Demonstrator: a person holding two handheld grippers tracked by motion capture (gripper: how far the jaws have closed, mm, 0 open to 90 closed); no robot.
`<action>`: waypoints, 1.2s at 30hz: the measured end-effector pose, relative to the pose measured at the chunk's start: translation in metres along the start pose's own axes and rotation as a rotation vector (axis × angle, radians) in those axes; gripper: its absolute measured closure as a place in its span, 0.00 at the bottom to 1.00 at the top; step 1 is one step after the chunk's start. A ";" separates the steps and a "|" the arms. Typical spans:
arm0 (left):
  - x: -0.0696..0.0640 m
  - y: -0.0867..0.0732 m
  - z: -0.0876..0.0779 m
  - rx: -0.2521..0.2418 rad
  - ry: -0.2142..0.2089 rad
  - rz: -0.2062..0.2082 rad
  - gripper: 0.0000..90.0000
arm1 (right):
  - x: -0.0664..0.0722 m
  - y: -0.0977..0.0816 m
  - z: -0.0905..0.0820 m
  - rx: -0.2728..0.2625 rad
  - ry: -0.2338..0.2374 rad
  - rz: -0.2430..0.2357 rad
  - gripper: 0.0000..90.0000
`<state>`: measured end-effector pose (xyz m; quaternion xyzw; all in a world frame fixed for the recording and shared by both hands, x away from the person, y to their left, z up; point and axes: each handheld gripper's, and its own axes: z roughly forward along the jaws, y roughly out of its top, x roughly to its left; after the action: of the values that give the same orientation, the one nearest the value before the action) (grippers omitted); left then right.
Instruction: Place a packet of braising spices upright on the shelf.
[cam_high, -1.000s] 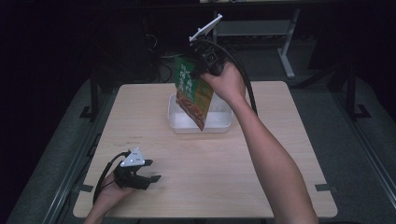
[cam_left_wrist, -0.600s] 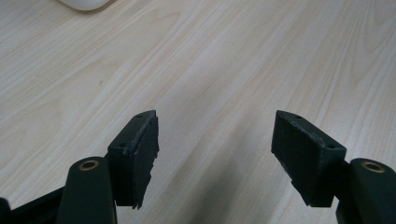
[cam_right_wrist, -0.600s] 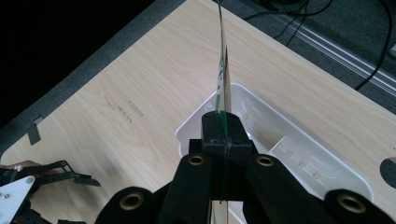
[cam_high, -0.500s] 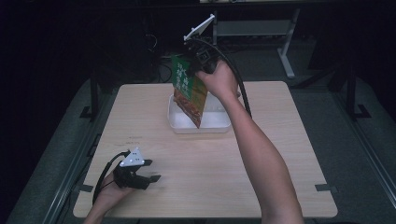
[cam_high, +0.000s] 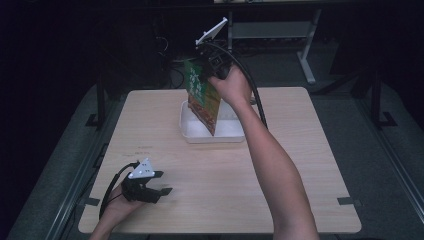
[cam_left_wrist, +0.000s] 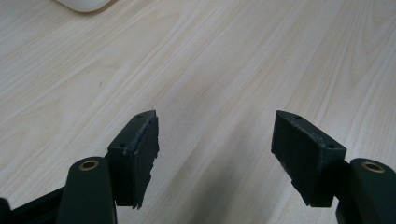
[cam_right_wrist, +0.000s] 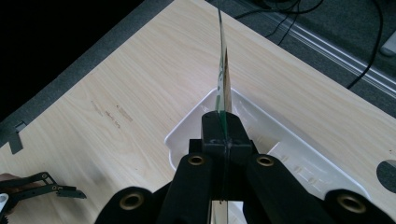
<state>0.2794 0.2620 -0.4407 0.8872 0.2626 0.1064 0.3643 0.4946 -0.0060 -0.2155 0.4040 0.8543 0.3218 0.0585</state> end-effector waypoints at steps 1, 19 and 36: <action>0.000 0.000 0.000 0.000 0.000 0.000 0.35 | 0.000 0.000 0.001 0.000 -0.001 -0.003 1.00; 0.000 0.000 0.000 0.000 -0.001 0.005 0.35 | 0.003 0.003 0.013 0.017 -0.007 -0.011 1.00; 0.000 0.000 -0.001 -0.003 0.001 0.004 0.35 | 0.002 0.000 0.028 0.038 -0.003 0.004 1.00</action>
<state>0.2791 0.2624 -0.4397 0.8871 0.2608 0.1077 0.3652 0.5032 0.0091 -0.2372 0.4073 0.8594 0.3048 0.0514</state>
